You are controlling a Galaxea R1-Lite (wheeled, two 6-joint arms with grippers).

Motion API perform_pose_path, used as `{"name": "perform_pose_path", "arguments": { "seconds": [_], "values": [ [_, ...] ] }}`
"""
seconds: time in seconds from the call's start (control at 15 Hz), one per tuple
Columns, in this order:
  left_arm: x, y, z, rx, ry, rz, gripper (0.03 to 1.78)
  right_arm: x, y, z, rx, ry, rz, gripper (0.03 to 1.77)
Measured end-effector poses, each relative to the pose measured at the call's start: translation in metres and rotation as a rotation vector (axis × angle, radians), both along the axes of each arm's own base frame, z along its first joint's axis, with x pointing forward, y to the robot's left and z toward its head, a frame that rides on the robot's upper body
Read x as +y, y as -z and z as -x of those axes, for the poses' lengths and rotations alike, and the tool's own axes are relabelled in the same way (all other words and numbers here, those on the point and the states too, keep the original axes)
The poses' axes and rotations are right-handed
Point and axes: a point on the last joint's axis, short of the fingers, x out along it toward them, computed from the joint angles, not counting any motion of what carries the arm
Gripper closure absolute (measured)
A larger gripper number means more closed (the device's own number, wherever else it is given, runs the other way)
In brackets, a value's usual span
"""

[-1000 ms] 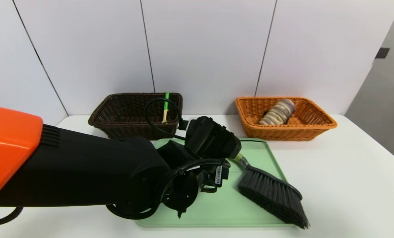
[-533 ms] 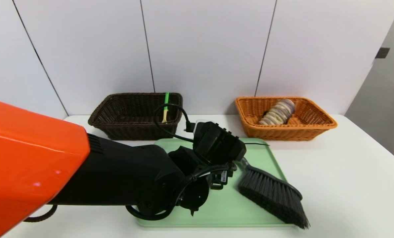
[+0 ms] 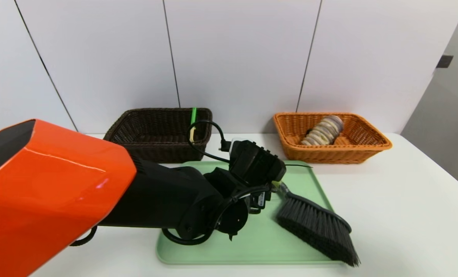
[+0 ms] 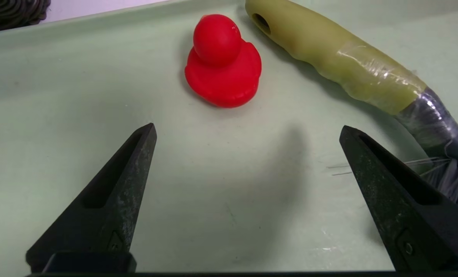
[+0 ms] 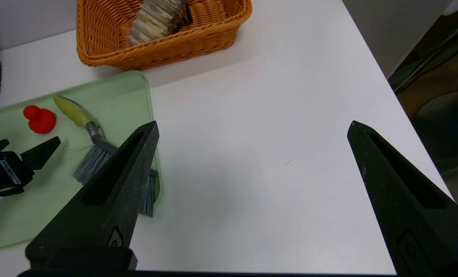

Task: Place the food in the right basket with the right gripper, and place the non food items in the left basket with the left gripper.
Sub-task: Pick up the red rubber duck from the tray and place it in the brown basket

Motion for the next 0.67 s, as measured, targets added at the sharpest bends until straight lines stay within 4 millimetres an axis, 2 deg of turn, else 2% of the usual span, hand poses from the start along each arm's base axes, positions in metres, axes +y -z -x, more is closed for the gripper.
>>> {"name": "perform_pose_path", "arguments": {
  "seconds": [0.67],
  "values": [
    [-0.001,0.008,-0.02,-0.007,-0.024,-0.018,0.12,0.0,0.0,-0.001,0.003,-0.006,0.004,0.1]
  ]
}}
